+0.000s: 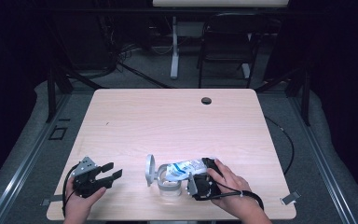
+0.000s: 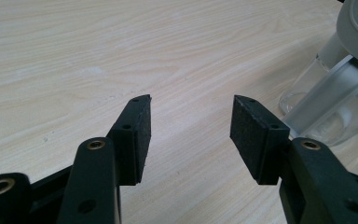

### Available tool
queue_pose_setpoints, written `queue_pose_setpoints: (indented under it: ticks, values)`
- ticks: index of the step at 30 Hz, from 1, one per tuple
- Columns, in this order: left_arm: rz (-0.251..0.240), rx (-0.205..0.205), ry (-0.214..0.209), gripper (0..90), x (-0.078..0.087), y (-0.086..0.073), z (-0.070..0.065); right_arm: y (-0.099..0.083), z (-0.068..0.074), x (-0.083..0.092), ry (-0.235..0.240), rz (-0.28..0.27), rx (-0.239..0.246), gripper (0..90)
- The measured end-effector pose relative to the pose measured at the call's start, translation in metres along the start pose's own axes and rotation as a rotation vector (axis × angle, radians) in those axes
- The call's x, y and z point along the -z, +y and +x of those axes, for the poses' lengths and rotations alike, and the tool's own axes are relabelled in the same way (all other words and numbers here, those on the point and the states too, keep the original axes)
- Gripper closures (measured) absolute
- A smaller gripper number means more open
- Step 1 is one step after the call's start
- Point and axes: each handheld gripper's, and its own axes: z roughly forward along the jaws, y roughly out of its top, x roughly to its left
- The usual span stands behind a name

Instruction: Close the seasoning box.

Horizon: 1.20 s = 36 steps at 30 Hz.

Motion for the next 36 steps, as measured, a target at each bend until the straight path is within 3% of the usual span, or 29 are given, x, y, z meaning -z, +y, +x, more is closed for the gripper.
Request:
queue_pose_setpoints:
  ticks: [26, 36]
  values:
    - [-0.003, 0.003, 0.0, 48.6, -0.0007, -0.0003, 0.0009, 0.0063, -0.0043, 0.0017, -0.017, 0.049, 0.088, 43.1]
    - [0.007, 0.001, -0.001, 48.3, -0.0018, -0.001, 0.0008, 0.0063, -0.0046, 0.0021, -0.032, 0.061, 0.101, 43.5]
